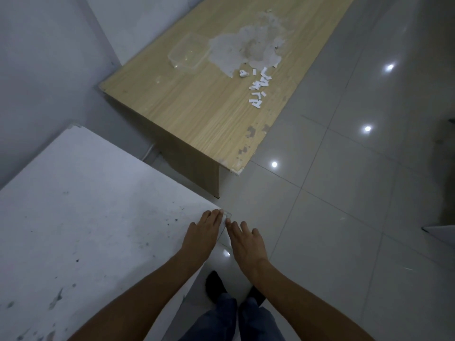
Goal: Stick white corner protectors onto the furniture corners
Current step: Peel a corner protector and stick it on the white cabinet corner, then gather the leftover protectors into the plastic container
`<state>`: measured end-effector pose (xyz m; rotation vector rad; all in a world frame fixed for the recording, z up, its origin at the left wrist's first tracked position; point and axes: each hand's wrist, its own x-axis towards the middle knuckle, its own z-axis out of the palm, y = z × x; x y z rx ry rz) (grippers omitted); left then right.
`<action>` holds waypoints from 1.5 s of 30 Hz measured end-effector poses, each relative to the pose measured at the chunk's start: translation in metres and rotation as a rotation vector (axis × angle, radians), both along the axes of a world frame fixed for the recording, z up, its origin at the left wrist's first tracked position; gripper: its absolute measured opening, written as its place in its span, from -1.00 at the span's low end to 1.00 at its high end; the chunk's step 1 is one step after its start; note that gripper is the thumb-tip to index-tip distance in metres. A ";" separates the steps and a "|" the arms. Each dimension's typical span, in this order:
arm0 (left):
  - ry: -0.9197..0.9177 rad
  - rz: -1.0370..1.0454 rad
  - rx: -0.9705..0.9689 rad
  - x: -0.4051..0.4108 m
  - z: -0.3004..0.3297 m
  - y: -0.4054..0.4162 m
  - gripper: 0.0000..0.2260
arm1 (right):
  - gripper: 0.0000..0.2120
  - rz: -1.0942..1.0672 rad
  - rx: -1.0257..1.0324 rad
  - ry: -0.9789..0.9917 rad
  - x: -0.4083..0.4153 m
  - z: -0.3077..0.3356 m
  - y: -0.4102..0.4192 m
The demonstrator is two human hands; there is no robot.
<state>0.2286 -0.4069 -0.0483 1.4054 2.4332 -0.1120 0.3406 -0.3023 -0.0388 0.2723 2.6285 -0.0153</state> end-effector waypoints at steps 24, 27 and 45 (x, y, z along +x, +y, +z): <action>-0.521 0.381 0.255 -0.005 0.071 0.035 -0.71 | -0.64 -0.449 -0.771 0.398 0.008 0.107 0.135; -0.532 0.415 0.408 -0.006 0.105 0.078 -0.73 | -0.68 -0.475 -0.861 0.455 -0.004 0.136 0.176; -0.465 0.667 0.817 -0.013 0.177 0.269 -0.79 | -0.80 -0.370 -1.015 0.553 -0.047 0.179 0.376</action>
